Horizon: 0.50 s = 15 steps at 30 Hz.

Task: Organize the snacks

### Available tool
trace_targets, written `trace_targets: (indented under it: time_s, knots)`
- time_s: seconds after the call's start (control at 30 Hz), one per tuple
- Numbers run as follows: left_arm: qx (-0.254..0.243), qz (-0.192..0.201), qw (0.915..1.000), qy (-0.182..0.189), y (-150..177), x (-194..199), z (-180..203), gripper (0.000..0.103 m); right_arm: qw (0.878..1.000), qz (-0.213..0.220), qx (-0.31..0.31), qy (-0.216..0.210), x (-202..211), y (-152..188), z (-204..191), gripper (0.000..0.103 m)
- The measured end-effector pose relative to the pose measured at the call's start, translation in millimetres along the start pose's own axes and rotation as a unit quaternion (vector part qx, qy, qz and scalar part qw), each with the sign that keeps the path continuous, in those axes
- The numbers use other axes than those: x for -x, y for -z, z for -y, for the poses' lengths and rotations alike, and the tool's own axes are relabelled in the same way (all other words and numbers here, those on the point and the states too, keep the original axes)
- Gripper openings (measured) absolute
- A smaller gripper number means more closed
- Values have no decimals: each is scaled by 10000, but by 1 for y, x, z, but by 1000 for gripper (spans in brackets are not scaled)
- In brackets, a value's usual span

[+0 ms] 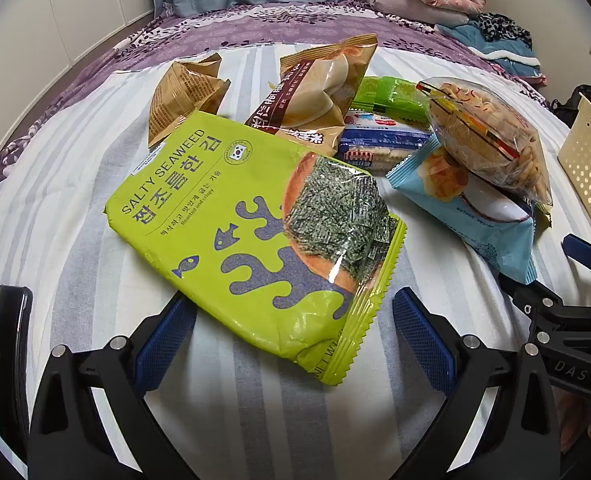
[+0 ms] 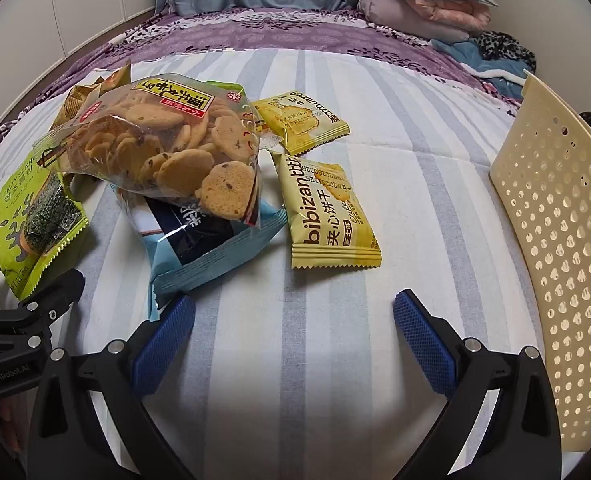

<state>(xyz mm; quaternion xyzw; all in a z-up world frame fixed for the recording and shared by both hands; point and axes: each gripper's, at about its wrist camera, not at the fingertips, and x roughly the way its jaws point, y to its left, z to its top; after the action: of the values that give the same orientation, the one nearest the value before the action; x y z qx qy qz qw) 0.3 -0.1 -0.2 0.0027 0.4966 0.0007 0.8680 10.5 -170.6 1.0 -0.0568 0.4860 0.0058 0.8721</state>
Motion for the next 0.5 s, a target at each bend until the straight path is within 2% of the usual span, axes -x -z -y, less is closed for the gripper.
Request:
trace_targets:
  time_s: [0.5]
  knots:
    - [11,31,10000,20,0,0,0,101,10000,-2,8,13,0,0,0,98]
